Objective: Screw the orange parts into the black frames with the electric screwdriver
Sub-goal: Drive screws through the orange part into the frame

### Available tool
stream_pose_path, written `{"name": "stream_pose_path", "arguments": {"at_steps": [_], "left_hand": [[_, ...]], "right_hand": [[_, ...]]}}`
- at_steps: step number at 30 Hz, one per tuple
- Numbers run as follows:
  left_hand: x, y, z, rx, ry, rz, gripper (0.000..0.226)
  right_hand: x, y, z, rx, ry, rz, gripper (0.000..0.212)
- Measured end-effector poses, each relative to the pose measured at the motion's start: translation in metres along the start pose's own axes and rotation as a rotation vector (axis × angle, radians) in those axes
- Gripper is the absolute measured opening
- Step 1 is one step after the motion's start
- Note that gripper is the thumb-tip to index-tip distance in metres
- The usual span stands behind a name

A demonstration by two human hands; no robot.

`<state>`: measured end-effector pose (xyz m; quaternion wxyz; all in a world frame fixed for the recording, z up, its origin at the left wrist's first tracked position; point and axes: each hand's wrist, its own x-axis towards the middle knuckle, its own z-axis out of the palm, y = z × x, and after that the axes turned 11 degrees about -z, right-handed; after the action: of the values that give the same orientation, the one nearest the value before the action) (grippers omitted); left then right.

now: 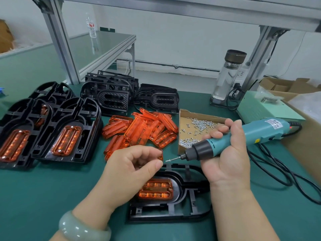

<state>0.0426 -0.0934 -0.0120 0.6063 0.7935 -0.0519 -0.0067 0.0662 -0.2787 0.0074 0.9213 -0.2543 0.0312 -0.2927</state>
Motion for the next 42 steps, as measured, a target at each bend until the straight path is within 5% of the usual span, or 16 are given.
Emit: {"name": "stream_pose_path", "arguments": {"at_steps": [10, 14, 42], "left_hand": [[-0.002, -0.003, -0.002, 0.608, -0.111, 0.105, 0.003], [-0.006, 0.000, 0.002, 0.844, -0.136, 0.142, 0.020], [-0.005, -0.006, 0.009, 0.853, -0.166, 0.113, 0.017]], "right_hand": [[0.005, -0.003, -0.001, -0.149, 0.025, -0.092, 0.016], [0.005, -0.005, -0.003, -0.166, 0.014, -0.100, 0.016], [-0.012, -0.003, 0.011, -0.407, -0.424, -0.097, 0.014]]}}
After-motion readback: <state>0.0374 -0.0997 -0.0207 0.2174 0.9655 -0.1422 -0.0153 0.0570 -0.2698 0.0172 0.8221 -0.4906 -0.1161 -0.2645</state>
